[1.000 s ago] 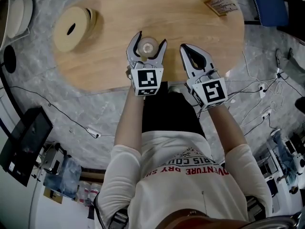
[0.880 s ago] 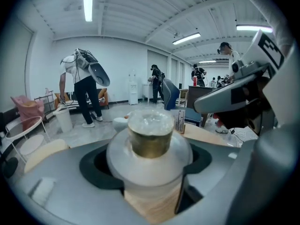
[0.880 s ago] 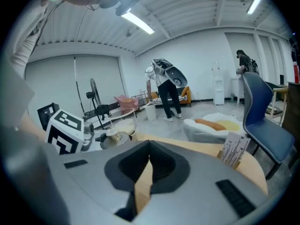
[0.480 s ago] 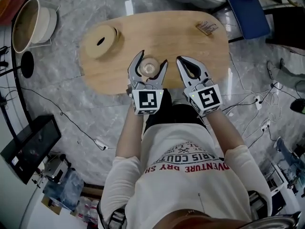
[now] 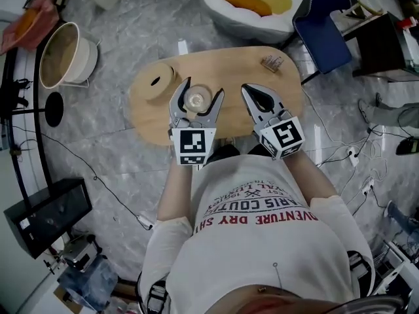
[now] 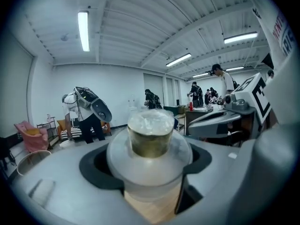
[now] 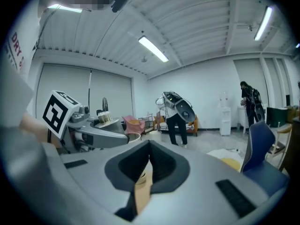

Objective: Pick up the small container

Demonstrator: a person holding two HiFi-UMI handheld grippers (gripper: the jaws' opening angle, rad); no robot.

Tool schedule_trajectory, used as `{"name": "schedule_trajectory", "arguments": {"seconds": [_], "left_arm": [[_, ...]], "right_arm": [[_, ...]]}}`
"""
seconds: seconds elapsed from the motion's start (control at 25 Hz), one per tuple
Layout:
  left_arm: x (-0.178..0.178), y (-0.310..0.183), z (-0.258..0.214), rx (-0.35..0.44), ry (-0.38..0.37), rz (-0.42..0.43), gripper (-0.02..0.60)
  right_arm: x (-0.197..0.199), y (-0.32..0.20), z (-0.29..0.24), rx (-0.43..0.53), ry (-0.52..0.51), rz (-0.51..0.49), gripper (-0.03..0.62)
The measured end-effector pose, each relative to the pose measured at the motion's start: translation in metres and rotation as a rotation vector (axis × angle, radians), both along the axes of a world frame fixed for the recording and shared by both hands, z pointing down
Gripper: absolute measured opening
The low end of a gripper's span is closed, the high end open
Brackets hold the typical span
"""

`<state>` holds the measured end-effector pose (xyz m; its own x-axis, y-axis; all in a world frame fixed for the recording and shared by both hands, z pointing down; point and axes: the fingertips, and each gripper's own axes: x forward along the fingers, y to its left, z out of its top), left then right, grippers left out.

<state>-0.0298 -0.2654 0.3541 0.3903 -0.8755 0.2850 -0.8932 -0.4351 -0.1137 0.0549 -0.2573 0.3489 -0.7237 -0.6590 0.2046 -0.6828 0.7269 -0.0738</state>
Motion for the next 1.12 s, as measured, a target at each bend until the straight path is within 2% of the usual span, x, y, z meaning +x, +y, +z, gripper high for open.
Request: {"name": "schedule_trajectory", "arguments": {"seconds": [0.4,0.68,1.12], "left_arm": [[-0.024,0.027,-0.074,0.076,0.011,0.011,0.344],[-0.04,0.037,-0.083,0.086,-0.011,-0.017,0.344],[-0.039,0.042,-0.079,0.077,-0.015,0.007,0.344]], "right_arm": [[0.012,0.002,-0.074,0.188,-0.032,-0.01,0.006],[0.002,0.004,-0.088,0.218,-0.024,-0.017,0.006],[-0.011,0.006,-0.078,0.207,-0.007,-0.01,0.006]]}}
